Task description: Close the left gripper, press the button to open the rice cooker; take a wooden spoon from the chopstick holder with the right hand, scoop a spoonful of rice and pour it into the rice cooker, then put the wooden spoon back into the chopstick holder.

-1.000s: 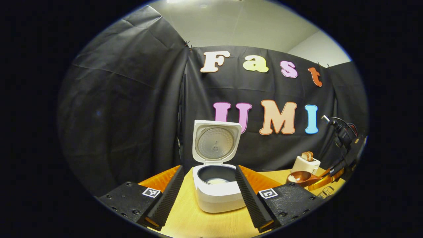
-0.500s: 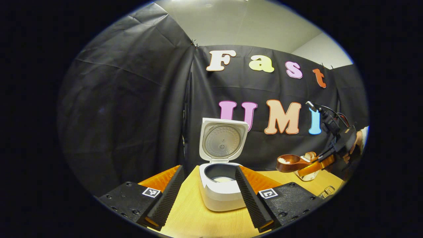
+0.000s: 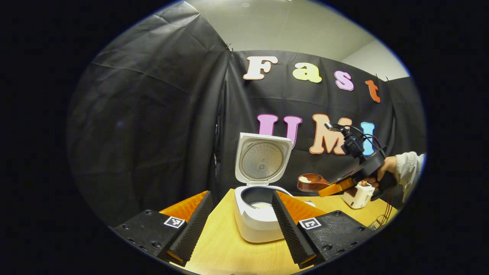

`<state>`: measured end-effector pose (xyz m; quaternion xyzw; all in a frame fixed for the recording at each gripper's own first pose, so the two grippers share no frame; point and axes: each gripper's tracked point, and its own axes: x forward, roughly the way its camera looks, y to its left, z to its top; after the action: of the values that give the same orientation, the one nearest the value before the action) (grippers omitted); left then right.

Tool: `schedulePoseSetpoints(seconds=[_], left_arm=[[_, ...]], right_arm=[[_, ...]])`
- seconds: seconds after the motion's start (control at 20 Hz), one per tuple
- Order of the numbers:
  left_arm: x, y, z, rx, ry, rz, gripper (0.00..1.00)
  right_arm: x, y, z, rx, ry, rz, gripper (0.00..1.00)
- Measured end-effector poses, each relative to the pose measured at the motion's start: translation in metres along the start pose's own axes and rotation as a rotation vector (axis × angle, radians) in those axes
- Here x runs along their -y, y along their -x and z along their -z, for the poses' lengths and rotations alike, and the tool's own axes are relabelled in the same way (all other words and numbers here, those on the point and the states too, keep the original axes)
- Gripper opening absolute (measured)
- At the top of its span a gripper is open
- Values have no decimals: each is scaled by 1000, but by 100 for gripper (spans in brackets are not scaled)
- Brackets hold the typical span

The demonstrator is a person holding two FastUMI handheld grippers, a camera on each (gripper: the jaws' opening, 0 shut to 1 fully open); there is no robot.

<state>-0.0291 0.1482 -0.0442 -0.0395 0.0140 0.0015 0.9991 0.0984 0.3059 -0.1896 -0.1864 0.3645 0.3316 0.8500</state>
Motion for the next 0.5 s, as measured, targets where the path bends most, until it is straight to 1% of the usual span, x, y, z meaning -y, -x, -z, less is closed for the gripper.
schedulePoseSetpoints(seconds=[0.05, 0.15, 0.2, 0.25, 0.3, 0.35, 0.4, 0.45, 0.5], left_arm=[[-1, 3, 1, -4, 4, -4, 88], [-5, 4, 3, -7, 15, -11, 88], [-9, 6, 5, -11, 19, -17, 88], [-13, 7, 7, -14, 21, -25, 88], [-16, 9, 9, -17, 23, -33, 92], [-19, 11, 9, -17, 24, -41, 92], [-22, 12, 9, -17, 24, -48, 87], [-25, 13, 9, -15, 25, -56, 87], [-28, 15, 9, -16, 25, -63, 92]], right_arm=[[-1, -8, -6, 5, 16, 6, 21], [-9, -24, -12, 0, 28, -1, 21], [-11, -32, -16, -2, 46, 8, 21], [-9, -41, -20, -5, 77, 27, 19], [-8, -47, -23, -3, 103, 44, 21], [-6, -53, -25, -2, 132, 62, 21], [-5, -60, -27, 0, 165, 82, 19], [-3, -65, -29, 0, 205, 103, 21], [-2, -70, -28, 2, 247, 125, 21]])
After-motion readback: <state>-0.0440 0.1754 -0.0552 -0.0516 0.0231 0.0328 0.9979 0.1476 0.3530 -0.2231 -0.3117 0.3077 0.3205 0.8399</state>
